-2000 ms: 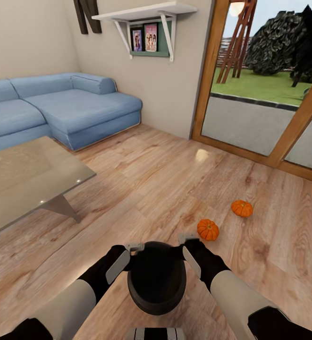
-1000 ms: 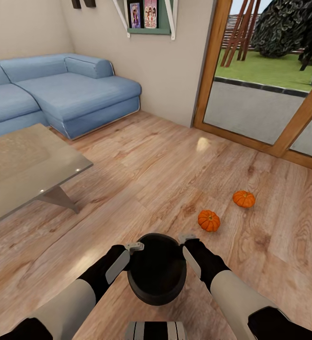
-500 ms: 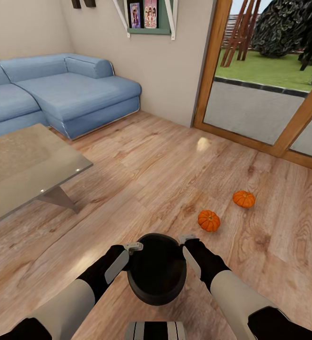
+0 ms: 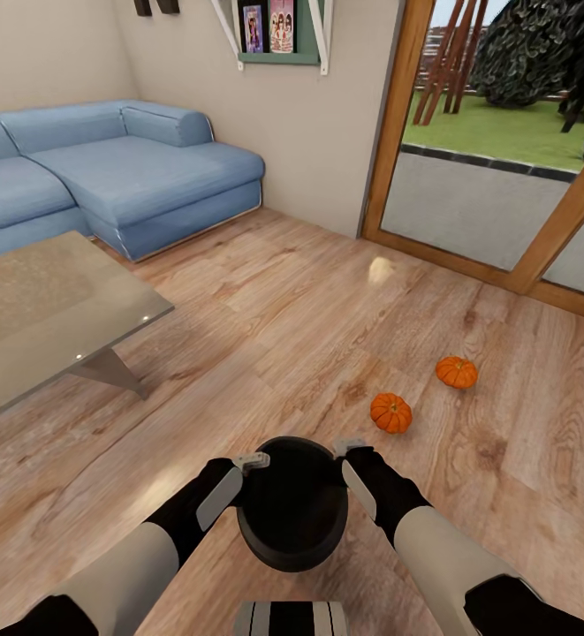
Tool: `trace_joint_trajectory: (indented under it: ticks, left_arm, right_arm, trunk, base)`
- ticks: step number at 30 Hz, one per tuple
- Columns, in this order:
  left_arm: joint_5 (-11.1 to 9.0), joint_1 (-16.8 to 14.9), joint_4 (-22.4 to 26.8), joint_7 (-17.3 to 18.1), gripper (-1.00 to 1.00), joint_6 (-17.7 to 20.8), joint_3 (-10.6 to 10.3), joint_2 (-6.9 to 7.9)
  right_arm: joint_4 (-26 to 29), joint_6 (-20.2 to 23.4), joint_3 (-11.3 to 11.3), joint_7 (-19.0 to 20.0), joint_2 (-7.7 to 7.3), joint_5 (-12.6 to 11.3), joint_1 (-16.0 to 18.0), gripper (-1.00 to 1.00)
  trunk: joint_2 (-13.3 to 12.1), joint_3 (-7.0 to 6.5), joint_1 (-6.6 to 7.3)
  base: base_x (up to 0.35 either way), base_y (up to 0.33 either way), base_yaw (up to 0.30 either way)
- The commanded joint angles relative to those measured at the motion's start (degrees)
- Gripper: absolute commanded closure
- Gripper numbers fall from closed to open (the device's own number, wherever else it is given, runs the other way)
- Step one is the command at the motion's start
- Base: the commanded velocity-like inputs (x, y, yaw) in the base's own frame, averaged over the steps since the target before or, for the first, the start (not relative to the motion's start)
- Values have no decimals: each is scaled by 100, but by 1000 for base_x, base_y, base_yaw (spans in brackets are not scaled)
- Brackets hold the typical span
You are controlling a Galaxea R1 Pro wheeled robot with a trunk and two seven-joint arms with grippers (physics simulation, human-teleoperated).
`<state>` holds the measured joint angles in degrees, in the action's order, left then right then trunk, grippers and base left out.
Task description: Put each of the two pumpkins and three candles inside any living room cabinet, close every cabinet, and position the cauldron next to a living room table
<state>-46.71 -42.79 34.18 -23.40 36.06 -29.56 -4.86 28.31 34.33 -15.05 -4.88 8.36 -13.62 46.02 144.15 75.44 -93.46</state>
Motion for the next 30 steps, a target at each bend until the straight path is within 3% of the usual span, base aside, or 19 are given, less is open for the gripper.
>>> trace_joint_trajectory:
  ticks: [1,14,30]
  left_arm:
    - [135,-2,-8,-86,100,80,-31,55]
    - [128,6,-8,-86,100,83,-43,56]
    - [136,9,0,-95,100,79,-47,56]
  right_arm:
    - [10,37,-33,-84,-9,76,4,100]
    - [35,36,-40,-84,-9,78,3,100]
    - [42,38,-42,-84,-9,78,3,100]
  trunk:
    - [2,5,1]
    - [2,5,1]
    - [2,5,1]
  base:
    - [0,0,0]
    - [0,0,14]
    - [0,0,227]
